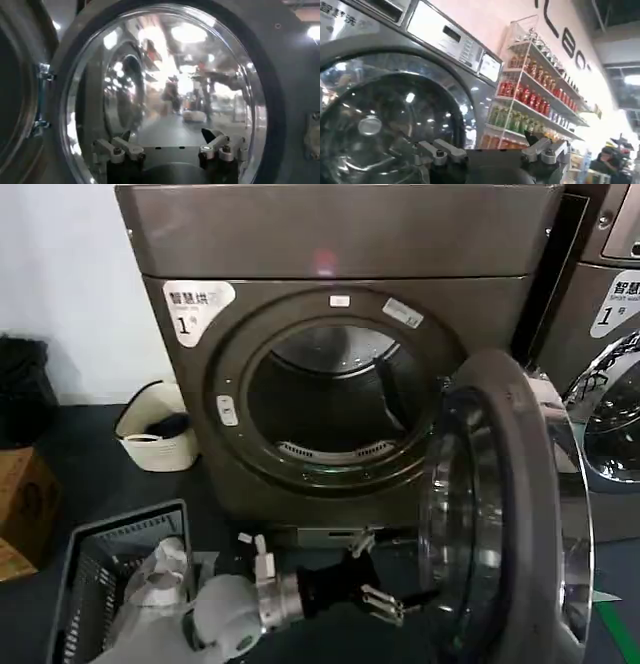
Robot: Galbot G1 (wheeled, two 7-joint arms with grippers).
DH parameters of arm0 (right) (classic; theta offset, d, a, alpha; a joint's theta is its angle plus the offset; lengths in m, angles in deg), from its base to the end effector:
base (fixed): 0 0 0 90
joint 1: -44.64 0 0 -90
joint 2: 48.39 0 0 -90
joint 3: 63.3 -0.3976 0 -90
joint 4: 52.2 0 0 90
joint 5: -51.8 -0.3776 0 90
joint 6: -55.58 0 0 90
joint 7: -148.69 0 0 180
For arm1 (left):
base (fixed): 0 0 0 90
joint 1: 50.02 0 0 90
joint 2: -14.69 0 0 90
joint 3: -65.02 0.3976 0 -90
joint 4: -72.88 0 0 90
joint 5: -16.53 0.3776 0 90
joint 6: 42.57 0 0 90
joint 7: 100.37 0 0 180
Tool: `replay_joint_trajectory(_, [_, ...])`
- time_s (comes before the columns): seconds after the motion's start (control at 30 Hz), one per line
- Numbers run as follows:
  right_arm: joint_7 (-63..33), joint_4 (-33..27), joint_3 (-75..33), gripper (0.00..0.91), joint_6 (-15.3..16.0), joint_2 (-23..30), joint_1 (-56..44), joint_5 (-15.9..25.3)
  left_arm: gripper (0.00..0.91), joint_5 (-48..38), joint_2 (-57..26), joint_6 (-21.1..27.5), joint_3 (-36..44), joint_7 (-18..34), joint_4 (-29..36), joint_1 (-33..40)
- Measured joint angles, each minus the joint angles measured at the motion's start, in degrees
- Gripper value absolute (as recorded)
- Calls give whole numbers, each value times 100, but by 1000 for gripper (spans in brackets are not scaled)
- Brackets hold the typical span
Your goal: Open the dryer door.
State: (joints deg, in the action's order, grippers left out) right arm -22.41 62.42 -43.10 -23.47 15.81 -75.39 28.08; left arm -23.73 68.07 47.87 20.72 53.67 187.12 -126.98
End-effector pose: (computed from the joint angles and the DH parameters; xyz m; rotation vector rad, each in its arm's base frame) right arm 0.0645 -0.3946 -0.1252 1.0091 2.7489 -0.6396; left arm 0.3114 -0.0531 -0.2786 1.9120 2.4164 -0.1714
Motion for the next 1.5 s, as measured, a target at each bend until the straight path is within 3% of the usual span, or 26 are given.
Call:
replay_joint_trajectory(0.67, [431, -59, -713, 907, 147, -41, -221, 148, 907, 67, 806, -138, 816, -1, -970, 924])
replay_joint_trajectory(1.5, [225, -162, -1445, 907, 444, 84, -23, 480, 907, -69, 1226, -225, 1216, 64, -1544, 1504])
